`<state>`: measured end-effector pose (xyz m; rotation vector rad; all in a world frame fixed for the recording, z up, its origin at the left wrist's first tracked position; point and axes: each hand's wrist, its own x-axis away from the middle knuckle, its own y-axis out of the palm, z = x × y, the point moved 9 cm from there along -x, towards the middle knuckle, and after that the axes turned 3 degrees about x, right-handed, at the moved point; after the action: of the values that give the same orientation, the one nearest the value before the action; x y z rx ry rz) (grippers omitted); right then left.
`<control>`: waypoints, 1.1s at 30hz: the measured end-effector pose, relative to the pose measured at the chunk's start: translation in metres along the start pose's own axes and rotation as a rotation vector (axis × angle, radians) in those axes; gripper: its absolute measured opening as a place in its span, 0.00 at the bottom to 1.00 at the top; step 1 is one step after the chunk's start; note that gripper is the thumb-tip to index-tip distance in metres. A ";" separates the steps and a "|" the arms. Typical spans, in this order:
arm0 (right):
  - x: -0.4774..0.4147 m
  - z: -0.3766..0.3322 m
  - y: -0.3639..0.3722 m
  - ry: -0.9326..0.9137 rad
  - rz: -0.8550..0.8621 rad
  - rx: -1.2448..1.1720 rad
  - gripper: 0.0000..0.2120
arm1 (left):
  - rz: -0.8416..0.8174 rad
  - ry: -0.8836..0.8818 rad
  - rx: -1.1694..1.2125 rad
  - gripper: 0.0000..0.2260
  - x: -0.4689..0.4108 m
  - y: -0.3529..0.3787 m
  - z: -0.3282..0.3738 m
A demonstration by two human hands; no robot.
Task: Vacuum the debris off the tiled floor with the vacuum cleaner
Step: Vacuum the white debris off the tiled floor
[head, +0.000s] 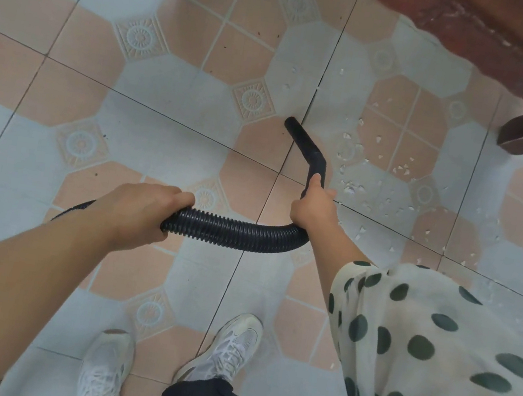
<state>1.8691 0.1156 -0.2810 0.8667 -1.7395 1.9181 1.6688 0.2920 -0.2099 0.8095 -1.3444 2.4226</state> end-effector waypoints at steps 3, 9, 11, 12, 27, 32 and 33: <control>-0.021 -0.006 -0.015 -0.021 -0.013 -0.013 0.33 | 0.035 -0.008 -0.036 0.12 -0.020 -0.019 0.003; -0.053 -0.028 -0.045 -0.089 -0.063 0.031 0.36 | 0.084 -0.057 -0.031 0.12 -0.046 -0.050 0.003; -0.061 -0.036 -0.054 -0.117 -0.065 0.033 0.36 | 0.099 -0.085 -0.021 0.12 -0.051 -0.056 0.001; -0.064 -0.039 -0.058 -0.123 -0.067 0.033 0.36 | 0.100 -0.094 -0.024 0.12 -0.054 -0.059 0.001; -0.097 -0.012 -0.077 0.025 -0.046 0.002 0.38 | 0.008 0.038 0.055 0.12 -0.122 -0.084 -0.002; -0.099 -0.012 -0.082 0.063 -0.037 -0.040 0.35 | -0.018 0.069 0.058 0.11 -0.139 -0.096 -0.009; -0.101 -0.012 -0.085 0.075 -0.032 -0.050 0.35 | -0.019 0.069 0.063 0.11 -0.142 -0.099 -0.010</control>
<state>1.9966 0.1501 -0.2881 0.7896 -1.7116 1.8542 1.8272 0.3599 -0.2278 0.7435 -1.2358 2.4662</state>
